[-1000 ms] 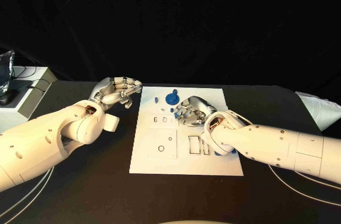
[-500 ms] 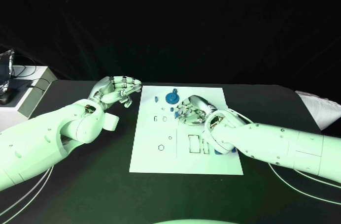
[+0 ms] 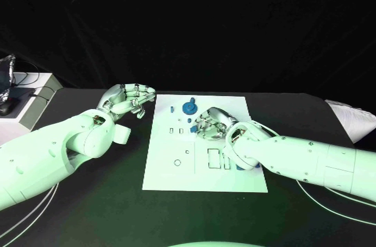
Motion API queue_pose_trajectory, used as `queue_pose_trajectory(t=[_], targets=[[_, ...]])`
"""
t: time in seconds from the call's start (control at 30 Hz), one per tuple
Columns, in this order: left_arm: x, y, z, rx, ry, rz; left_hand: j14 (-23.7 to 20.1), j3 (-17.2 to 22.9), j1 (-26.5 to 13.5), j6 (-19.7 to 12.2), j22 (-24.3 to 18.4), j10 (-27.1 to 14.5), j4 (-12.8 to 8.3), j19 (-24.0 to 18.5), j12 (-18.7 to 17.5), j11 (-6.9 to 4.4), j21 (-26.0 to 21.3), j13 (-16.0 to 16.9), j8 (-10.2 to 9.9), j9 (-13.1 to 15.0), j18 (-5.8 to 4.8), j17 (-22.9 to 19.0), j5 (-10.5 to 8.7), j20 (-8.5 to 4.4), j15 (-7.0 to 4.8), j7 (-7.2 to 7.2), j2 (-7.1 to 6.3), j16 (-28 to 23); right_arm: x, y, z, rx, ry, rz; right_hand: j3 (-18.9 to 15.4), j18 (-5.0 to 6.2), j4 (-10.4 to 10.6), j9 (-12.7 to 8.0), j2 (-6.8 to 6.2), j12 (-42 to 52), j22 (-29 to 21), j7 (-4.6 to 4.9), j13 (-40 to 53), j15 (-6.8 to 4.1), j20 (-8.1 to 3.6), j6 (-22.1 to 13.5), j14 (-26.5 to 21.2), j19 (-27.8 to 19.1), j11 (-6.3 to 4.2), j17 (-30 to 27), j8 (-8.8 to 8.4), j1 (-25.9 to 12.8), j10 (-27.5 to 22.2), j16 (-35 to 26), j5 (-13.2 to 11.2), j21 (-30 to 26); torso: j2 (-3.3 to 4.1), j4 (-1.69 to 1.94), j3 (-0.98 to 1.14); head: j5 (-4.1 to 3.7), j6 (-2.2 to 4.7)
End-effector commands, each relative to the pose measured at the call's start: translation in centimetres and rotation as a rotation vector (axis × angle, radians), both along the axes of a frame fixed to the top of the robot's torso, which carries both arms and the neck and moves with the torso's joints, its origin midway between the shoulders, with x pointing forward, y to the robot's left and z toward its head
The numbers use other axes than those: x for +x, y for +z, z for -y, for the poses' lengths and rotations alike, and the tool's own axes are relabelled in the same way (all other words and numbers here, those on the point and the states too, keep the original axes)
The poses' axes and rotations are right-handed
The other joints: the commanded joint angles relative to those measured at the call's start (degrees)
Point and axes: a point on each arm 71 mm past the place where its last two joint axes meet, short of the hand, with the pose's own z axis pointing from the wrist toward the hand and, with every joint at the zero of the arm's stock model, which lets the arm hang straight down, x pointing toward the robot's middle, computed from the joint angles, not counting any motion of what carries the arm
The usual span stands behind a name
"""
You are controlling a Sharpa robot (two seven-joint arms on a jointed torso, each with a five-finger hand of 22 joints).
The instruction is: Assemble the parts on the task board
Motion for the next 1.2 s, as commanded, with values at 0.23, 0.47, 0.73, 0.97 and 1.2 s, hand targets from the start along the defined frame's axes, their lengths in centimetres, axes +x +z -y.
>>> queue_pose_trajectory(t=[0.23, 0.47, 0.73, 0.97, 1.2], targets=[[0.0, 0.0, 0.1, -0.002, -0.005, 0.002, 0.30, 0.23, 0.37, -0.54, 0.08, -0.40, -0.12, 0.29, 0.20, -0.13, 0.26, 0.02, -0.10, -0.05, 0.41, -0.05, -0.01, 0.09, 0.16, 0.00, 0.15, 0.21, -0.3, 0.1, -0.3, 0.003, 0.021, 0.013, 0.12, 1.02, 0.23, -0.08, -0.30, 0.59, 10.71, 0.28, 0.26, -0.30, -0.28, -0.14, 4.65, 2.76, 0.15, 8.30, -0.03, -0.94, -0.46, -0.10, -0.52, -0.10, 0.02, 0.04, -0.05, 0.07, 0.06], [0.1, 0.0, 0.1, -0.002, -0.006, 0.001, 0.30, 0.23, 0.37, -0.54, 0.08, -0.40, -0.12, 0.29, 0.20, -0.13, 0.26, 0.02, -0.10, -0.05, 0.41, -0.05, -0.01, 0.09, 0.16, 0.00, 0.15, 0.21, -0.5, 0.4, -0.4, 0.024, 0.020, 0.041, 0.05, 0.98, 0.32, -0.12, -0.40, 0.68, 10.79, 0.30, 0.33, -0.28, -0.26, -0.24, 4.65, 2.83, 0.17, 8.29, -0.11, -1.11, -0.46, -0.10, -0.57, 0.05, 0.01, 0.05, -0.07, 0.03, 0.10], [0.1, -0.1, 0.0, -0.002, -0.004, 0.000, 0.30, 0.23, 0.37, -0.54, 0.08, -0.40, -0.12, 0.29, 0.20, -0.13, 0.26, 0.02, -0.10, -0.05, 0.41, -0.05, -0.01, 0.09, 0.16, 0.00, 0.15, 0.21, -0.9, 0.6, -0.4, 0.004, 0.028, 0.052, -0.06, 0.96, 0.56, -0.16, -0.52, 0.77, 10.85, 0.36, 0.40, -0.24, -0.22, -0.36, 4.66, 2.87, 0.22, 8.32, -0.24, -1.45, -0.53, -0.09, -0.65, 0.14, -0.08, 0.00, -0.09, 0.07, 0.13], [0.1, -0.1, -0.1, -0.001, -0.002, -0.001, 0.30, 0.23, 0.37, -0.54, 0.08, -0.40, -0.12, 0.29, 0.20, -0.13, 0.26, 0.02, -0.10, -0.05, 0.41, -0.05, -0.01, 0.09, 0.16, 0.00, 0.15, 0.21, -1.3, 1.3, -0.7, -0.076, 0.054, 0.055, -0.14, 0.90, 0.69, -0.19, -0.63, 0.91, 10.98, 0.35, 0.49, -0.22, -0.20, -0.39, 4.69, 2.98, 0.22, 8.44, -0.30, -1.65, -0.44, -0.05, -0.59, 0.39, -0.13, -0.02, -0.15, 0.00, 0.14], [0.1, -0.1, -0.2, 0.001, 0.001, -0.002, 0.30, 0.23, 0.37, -0.54, 0.08, -0.40, -0.12, 0.29, 0.20, -0.13, 0.26, 0.02, -0.10, -0.05, 0.41, -0.05, -0.01, 0.09, 0.16, 0.00, 0.15, 0.21, -1.7, 2.3, -1.5, -0.189, 0.080, 0.072, -0.23, 0.85, 0.86, -0.18, -0.69, 1.32, 11.13, 0.24, 0.73, -0.28, -0.20, -0.24, 4.70, 3.09, 0.11, 8.50, -0.29, -1.84, -0.08, -0.02, -0.70, 0.65, -0.10, -0.02, -0.12, -0.10, 0.26]])
